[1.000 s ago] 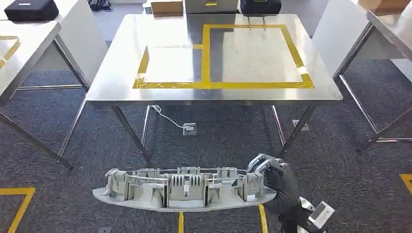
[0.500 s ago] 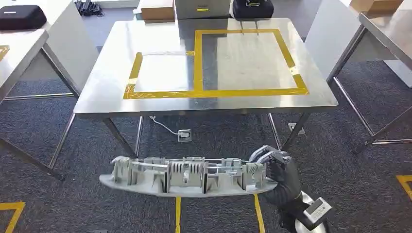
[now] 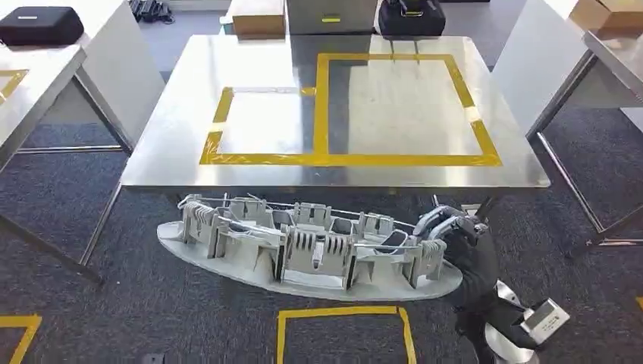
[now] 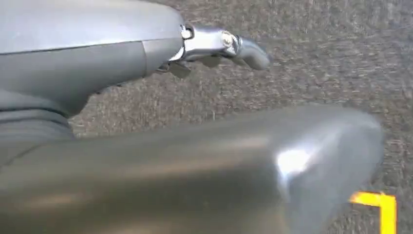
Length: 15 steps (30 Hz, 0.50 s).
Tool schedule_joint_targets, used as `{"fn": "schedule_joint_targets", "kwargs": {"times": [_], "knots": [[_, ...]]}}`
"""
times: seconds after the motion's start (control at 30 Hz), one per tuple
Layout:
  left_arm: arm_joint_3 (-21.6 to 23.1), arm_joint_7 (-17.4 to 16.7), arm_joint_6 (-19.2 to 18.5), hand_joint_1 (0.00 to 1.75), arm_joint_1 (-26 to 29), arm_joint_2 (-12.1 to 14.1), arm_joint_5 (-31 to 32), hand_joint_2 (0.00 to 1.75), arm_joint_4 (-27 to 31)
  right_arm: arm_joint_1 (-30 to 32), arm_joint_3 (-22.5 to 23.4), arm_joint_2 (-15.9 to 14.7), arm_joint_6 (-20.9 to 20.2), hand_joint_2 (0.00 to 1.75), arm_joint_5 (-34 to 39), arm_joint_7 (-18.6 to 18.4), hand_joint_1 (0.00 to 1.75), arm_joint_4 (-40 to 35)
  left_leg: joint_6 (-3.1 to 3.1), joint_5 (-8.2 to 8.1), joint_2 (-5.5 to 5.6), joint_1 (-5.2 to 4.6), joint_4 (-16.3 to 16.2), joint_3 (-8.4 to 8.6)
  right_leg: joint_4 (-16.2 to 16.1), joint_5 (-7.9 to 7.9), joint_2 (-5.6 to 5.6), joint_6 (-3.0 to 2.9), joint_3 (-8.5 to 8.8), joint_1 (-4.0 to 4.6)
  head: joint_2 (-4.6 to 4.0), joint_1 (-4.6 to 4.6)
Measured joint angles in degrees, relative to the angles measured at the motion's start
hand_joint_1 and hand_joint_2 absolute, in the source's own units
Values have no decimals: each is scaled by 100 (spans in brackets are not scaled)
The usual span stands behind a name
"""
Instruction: Take the parts from the cabinet and place them on the table.
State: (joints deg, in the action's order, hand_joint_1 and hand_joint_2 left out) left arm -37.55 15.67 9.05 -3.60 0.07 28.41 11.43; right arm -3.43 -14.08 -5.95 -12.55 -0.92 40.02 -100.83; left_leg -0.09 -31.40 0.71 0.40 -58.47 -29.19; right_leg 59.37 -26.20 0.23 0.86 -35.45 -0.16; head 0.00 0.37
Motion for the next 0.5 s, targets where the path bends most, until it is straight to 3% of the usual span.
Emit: {"fn": "schedule_joint_targets", "kwargs": {"times": [0.03,0.1,0.13,0.2,0.23,0.27,0.3,0.33,0.4,0.43,0.47,0.5], "knots": [[-9,0,-2,0,2,-4,-2,0,0,2,0,0,0,175,-4,-4,175,-15,-38,-4,-1,10,39,25,3,-24,6,-39,1,16,0,-2],[-22,4,-4,0,-4,0,-2,0,7,17,4,-4,0,175,-20,-11,175,-81,-111,-68,-22,21,42,84,-95,-27,14,-111,99,-43,0,-2],[-22,22,-18,0,-12,-9,9,0,7,13,4,-7,-9,175,-6,-4,175,-123,-121,-164,-42,11,-183,4,-114,-60,7,-164,155,-41,0,-28],[-22,39,-44,0,-21,-11,61,0,7,5,2,2,-133,175,98,4,175,-177,-157,-547,-42,16,-1137,-535,-116,-138,-10,-204,240,-34,0,-79],[-22,61,-46,0,-12,-13,79,0,4,7,11,2,-237,175,140,2,175,-188,-168,-666,-42,16,-1583,-821,-116,-179,-9,-210,282,-29,0,-83],[-22,81,-46,0,2,-20,81,0,0,7,29,2,-304,175,138,2,175,-188,-172,-644,-42,16,-1848,-1044,-116,-224,-3,-212,334,-25,0,-90],[-22,98,-46,0,9,-26,83,0,-4,8,53,2,-381,175,147,-2,175,-188,-169,-450,-41,16,-1806,-1121,-116,-270,6,-210,399,-25,0,-96],[-24,113,-44,0,10,-31,90,0,-7,7,89,2,-504,175,172,-7,175,-188,-156,-143,-42,15,-1528,-1075,-116,-324,12,-203,476,-23,0,-102],[-24,122,-44,0,12,-31,107,0,-7,8,153,4,-628,175,201,2,175,-197,-101,633,-42,13,-458,-739,-116,-458,13,-172,670,-23,0,-113],[-28,122,-44,0,24,-31,109,0,-11,6,166,4,-572,175,120,9,175,-210,-71,669,-37,-1,-252,-642,-118,-506,13,-143,698,-16,0,-116],[-37,122,-44,0,18,-35,107,0,-13,0,166,7,-487,175,2,6,175,-216,-47,582,-46,-31,-97,-558,-93,-556,15,-93,697,29,0,-120],[-48,118,-44,0,0,-37,107,0,-13,3,166,7,-400,175,-79,2,175,-225,-10,542,-44,-38,-112,-586,-108,-563,3,-72,691,13,0,-124]]}}
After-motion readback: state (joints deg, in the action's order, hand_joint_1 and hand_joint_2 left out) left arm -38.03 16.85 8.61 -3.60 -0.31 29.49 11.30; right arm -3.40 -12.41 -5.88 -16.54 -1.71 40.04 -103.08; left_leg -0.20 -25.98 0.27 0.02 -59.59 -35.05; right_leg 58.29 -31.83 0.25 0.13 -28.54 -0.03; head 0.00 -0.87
